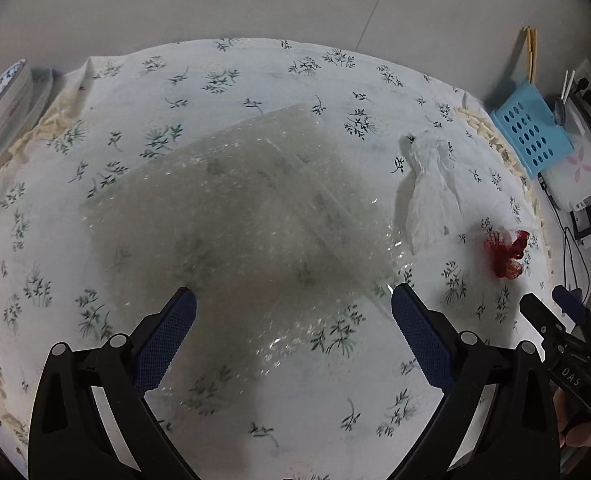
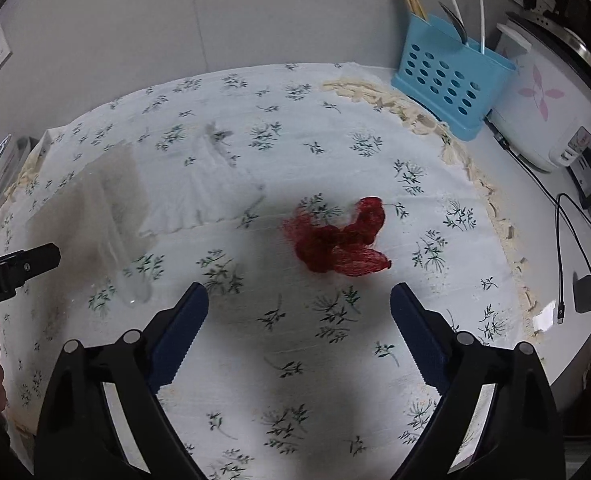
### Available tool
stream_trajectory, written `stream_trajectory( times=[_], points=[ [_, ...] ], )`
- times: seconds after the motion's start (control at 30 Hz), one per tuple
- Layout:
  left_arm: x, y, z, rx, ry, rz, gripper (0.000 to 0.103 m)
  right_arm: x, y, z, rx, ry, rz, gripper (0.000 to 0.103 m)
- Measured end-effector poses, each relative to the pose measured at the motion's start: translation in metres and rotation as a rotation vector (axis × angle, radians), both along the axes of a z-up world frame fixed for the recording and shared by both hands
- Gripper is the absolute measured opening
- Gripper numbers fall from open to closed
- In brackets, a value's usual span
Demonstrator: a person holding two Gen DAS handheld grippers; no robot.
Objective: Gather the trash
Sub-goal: 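Grasp the clear plastic tube with the left tool while the right tool grasps the red mesh bag, then lift the clear tube and red mesh bag and carry both down over the black bin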
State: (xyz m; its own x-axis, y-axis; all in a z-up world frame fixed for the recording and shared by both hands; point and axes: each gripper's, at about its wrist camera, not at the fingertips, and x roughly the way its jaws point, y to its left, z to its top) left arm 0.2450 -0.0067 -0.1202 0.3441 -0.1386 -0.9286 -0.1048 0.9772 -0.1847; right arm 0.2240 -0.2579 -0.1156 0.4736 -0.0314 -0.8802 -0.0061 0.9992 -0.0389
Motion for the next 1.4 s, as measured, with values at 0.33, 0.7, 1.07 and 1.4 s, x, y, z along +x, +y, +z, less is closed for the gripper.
stream_trajectory(
  times=[0.33, 0.7, 1.07, 1.4],
  points=[
    [0.048, -0.022, -0.026, 0.017, 0.076, 0.004, 0.083, 0.032, -0.035, -0.028, 0.055, 0.051, -0.057, 0.073],
    [0.056, -0.027, -0.033, 0.047, 0.114, -0.002, 0.04, 0.059, -0.027, -0.044, 0.055, 0.089, -0.045, 0.06],
    [0.042, -0.017, -0.029, 0.016, 0.106, -0.021, 0.026, 0.062, -0.023, -0.053, 0.058, 0.118, -0.045, 0.023],
    [0.022, -0.009, -0.013, 0.022, 0.053, -0.033, 0.026, 0.052, -0.028, -0.048, 0.077, 0.098, -0.054, 0.008]
  ],
)
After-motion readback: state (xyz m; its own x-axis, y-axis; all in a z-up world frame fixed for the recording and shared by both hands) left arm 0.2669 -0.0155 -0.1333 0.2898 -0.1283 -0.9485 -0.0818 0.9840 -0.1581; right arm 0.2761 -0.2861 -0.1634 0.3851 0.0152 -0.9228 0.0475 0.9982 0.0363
